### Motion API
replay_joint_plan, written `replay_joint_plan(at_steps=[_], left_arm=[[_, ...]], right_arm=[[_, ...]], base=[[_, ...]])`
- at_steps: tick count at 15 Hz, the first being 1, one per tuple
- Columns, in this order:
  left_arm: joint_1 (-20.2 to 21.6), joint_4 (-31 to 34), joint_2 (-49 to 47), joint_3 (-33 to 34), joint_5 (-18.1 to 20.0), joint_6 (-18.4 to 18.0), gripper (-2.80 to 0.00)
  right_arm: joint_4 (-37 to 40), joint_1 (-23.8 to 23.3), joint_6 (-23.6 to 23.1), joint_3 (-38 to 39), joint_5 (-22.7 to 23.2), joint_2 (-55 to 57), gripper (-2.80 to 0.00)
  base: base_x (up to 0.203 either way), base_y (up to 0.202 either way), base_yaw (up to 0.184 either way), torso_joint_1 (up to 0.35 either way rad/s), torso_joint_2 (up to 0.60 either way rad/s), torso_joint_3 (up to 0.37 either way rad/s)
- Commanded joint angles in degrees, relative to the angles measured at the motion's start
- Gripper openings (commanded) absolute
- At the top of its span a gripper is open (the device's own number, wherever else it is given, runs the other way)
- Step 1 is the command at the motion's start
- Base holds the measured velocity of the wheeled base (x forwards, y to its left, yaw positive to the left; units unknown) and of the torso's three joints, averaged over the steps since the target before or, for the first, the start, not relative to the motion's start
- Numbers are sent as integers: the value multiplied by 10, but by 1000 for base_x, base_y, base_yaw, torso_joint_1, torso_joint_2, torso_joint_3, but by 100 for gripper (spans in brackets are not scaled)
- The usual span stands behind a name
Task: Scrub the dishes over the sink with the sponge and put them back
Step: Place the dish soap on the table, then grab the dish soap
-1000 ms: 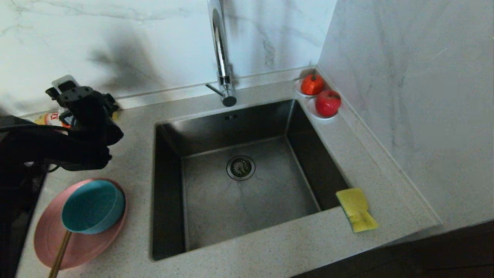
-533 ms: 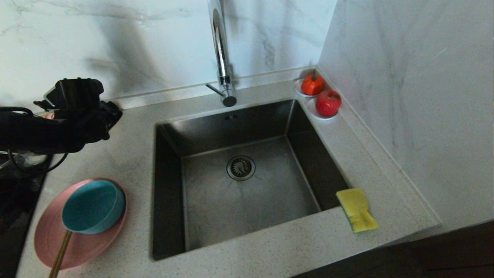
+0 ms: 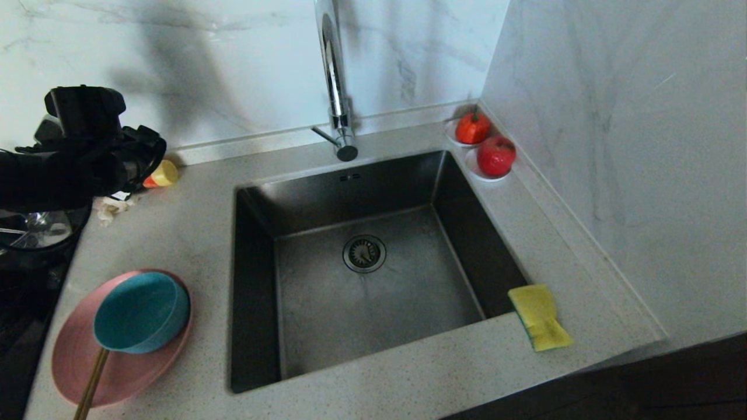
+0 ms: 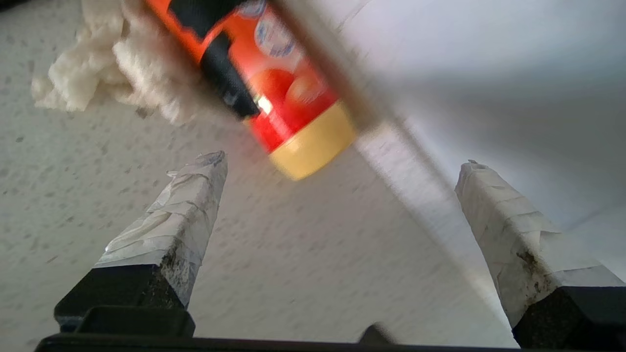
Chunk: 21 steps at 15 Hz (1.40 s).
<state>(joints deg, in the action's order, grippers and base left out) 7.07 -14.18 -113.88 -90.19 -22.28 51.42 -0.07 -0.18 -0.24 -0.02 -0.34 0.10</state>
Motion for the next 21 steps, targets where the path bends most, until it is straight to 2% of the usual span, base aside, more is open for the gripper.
replay_joint_plan(at_steps=[1,3,5,8,10,13,14,16,19,20,21], left_arm=[[1,-2,-4,-12,-14,9,0],[9,-2,-6,-19,-14,16,0],[18,-1,-7,-31,-7,56,0],[30,0,-9,-36,35,121,0],[29,5,-15,-41,39,139,0],[29,11,-13,-59,42,140,0],[29,32,-14,-66,44,138,0],[29,105,-13,-72,54,135,0],[29,253,-12,-90,110,112,0],[30,286,-11,-93,128,96,0],[30,292,-6,-94,136,73,0]], right_arm=[[0,0,0,-1,0,1,-280],[0,0,0,-1,0,1,-280],[0,0,0,-1,0,0,-280],[0,0,0,-1,0,0,-280],[0,0,0,0,0,1,-280],[0,0,0,-1,0,1,-280],[0,0,0,0,0,0,-280],[0,0,0,-1,0,1,-280],[0,0,0,-1,0,1,-280],[0,0,0,-1,0,1,-280],[0,0,0,-1,0,0,-280]], base=[[0,0,0,0,0,0],[0,0,0,0,0,0],[0,0,0,0,0,0],[0,0,0,0,0,0],[0,0,0,0,0,0],[0,0,0,0,0,0],[0,0,0,0,0,0],[0,0,0,0,0,0],[0,0,0,0,0,0],[0,0,0,0,0,0],[0,0,0,0,0,0]])
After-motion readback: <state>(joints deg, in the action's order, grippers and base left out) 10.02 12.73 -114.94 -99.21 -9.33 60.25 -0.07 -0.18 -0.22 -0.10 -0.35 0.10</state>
